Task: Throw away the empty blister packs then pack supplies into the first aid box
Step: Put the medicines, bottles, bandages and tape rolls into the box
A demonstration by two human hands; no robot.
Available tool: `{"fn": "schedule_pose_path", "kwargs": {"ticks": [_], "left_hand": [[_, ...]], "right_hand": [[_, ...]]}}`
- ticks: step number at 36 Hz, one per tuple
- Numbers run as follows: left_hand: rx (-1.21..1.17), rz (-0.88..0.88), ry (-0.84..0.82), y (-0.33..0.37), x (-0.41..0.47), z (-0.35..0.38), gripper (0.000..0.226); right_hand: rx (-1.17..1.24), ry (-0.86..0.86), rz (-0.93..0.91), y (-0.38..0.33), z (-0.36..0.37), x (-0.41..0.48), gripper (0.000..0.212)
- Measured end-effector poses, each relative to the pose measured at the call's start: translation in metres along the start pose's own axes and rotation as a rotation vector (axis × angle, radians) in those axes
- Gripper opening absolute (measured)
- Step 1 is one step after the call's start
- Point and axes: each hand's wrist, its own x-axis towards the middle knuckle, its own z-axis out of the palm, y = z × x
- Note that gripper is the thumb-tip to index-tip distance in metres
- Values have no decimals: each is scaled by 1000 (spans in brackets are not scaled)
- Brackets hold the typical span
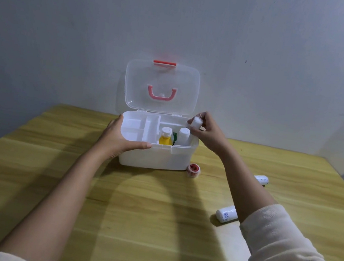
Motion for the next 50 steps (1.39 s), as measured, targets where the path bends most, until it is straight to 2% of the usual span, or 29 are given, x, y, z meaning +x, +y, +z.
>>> {"fn": "schedule_pose_path", "kwargs": {"ticks": [5, 9, 12, 15, 18, 23, 29, 32, 35, 39, 42, 46, 50], "left_hand": [[5, -5, -4, 2, -1, 0, 119], [1, -6, -9, 1, 0, 0, 118], [-6, -2, -12, 1, 0, -1, 117], [-15, 8, -2, 1, -1, 0, 114], [16, 15, 37, 1, -2, 3, 98], [-1, -15, 57, 2, -9, 5, 119], [-23, -30, 88, -3, -11, 7, 118], [-49, -49, 86, -3, -12, 8, 122], [-69, -48, 79, -5, -13, 8, 126], [-52, -53, 90, -5, -13, 9, 131], [-41, -39, 90, -5, -12, 10, 123], [-49, -15, 103, -7, -11, 11, 120], [-50, 2, 107, -10, -9, 13, 111]], "right_hand": [[-8, 36, -42, -1, 1, -4, 30], [-92, 43, -62, 1, 0, -2, 13], [-107, 82, -66, 3, 1, -2, 11], [-140, 103, -82, 1, 3, -5, 18], [-148, 114, -98, -2, 4, -14, 28], [-136, 227, -109, 10, -9, -49, 32], [-323, 169, -192, 33, -26, -124, 31], [-470, 68, -212, 41, -25, -154, 42], [-738, -1, -244, 54, -19, -170, 63], [-905, 73, -127, 71, -19, -173, 89], [-940, 128, 61, 76, -31, -165, 85], [-940, 169, 214, 86, -54, -151, 67], [-934, 181, 303, 95, -75, -137, 71]]}}
